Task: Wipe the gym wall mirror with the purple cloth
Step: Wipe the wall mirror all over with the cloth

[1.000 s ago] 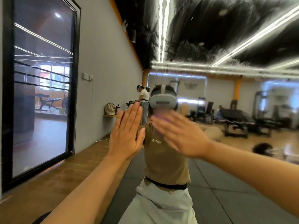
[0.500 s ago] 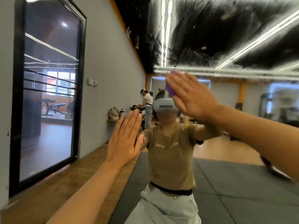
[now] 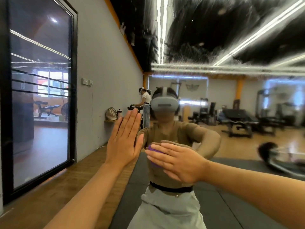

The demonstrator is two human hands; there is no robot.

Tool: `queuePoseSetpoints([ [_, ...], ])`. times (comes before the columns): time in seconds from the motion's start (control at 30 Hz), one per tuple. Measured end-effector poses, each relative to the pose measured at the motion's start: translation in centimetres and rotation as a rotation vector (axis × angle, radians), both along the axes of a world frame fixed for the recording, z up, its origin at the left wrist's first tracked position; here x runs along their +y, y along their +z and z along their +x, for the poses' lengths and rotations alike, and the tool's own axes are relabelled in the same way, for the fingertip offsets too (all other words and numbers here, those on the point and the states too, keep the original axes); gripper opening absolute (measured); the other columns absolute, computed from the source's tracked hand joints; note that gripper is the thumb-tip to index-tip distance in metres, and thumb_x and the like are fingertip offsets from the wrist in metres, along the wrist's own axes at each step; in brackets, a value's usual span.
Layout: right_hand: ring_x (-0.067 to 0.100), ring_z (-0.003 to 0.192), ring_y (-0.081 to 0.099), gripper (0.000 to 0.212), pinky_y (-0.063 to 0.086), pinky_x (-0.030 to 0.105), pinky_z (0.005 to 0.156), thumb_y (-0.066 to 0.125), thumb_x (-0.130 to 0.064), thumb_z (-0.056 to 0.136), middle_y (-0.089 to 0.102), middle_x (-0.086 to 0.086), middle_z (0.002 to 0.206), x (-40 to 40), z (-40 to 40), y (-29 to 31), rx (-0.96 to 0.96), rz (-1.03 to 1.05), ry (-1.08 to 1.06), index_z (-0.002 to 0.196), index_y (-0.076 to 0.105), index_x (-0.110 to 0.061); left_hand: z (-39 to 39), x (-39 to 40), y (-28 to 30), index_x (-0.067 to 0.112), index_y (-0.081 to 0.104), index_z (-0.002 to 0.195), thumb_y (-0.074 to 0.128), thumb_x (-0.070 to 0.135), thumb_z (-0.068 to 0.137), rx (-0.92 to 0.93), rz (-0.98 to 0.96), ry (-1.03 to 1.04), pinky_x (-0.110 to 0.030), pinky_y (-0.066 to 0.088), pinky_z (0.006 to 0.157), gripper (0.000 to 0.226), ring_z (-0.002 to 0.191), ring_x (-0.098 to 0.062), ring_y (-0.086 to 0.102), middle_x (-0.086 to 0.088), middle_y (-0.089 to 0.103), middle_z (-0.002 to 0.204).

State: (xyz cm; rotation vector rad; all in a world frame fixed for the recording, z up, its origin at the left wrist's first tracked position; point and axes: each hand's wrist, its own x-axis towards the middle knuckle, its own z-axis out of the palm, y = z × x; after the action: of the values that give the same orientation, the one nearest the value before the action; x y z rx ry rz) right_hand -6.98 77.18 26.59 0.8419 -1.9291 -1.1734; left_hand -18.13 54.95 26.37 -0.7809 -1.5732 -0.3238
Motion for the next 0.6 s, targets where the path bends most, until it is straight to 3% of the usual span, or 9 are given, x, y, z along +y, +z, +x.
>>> queuePoseSetpoints([
  [0.1,0.021,0.154,0.012,0.06,0.003,0.039,0.126,0.029,-0.036,0.103,0.026,0.007,0.164,-0.1,-0.2,3.1,0.017,-0.034,0.033,0.157,0.027,-0.012,-0.2,0.1,0.0,0.005,0.014,0.159,0.034,0.034,0.104,0.016,-0.009,0.0,-0.047,0.015,0.125,0.065,0.156,-0.021,0.006,-0.011,0.008,0.168],
  [0.23,0.022,0.152,0.012,0.062,-0.002,0.034,0.125,0.03,-0.038,0.103,0.018,0.01,0.164,-0.3,-0.6,11.6,0.199,-0.35,0.058,0.157,0.017,-0.01,-0.3,0.1,0.0,0.004,0.019,0.158,0.035,0.034,0.103,0.021,0.01,-0.013,-0.05,0.019,0.123,0.065,0.156,-0.022,0.009,-0.011,0.012,0.167],
  [0.4,0.03,0.153,0.019,0.062,0.005,0.039,0.126,0.027,-0.034,0.104,0.025,0.016,0.164,0.1,-0.2,20.1,0.387,-0.616,0.062,0.157,0.025,-0.002,-0.2,0.1,0.0,0.004,0.02,0.158,0.036,0.033,0.103,0.038,0.012,-0.021,-0.048,0.017,0.124,0.064,0.156,-0.021,0.01,-0.01,0.013,0.167],
  [0.5,0.029,0.155,0.014,0.062,0.002,0.04,0.127,0.026,-0.033,0.105,0.02,0.017,0.166,-0.4,-1.0,19.1,0.472,-0.724,0.085,0.158,0.02,-0.002,-0.2,0.0,0.0,0.004,0.02,0.158,0.037,0.032,0.102,0.033,0.015,-0.023,-0.046,0.014,0.126,0.065,0.156,-0.022,0.011,-0.01,0.013,0.167],
  [0.6,0.031,0.154,0.013,0.064,0.004,0.041,0.126,0.029,-0.034,0.104,0.017,0.019,0.165,-1.1,-1.4,13.8,0.405,-0.637,0.11,0.157,0.011,-0.003,-0.1,0.1,0.1,0.004,0.02,0.158,0.038,0.031,0.102,0.033,0.023,-0.029,-0.042,0.01,0.127,0.065,0.156,-0.02,0.008,-0.01,0.013,0.167],
])
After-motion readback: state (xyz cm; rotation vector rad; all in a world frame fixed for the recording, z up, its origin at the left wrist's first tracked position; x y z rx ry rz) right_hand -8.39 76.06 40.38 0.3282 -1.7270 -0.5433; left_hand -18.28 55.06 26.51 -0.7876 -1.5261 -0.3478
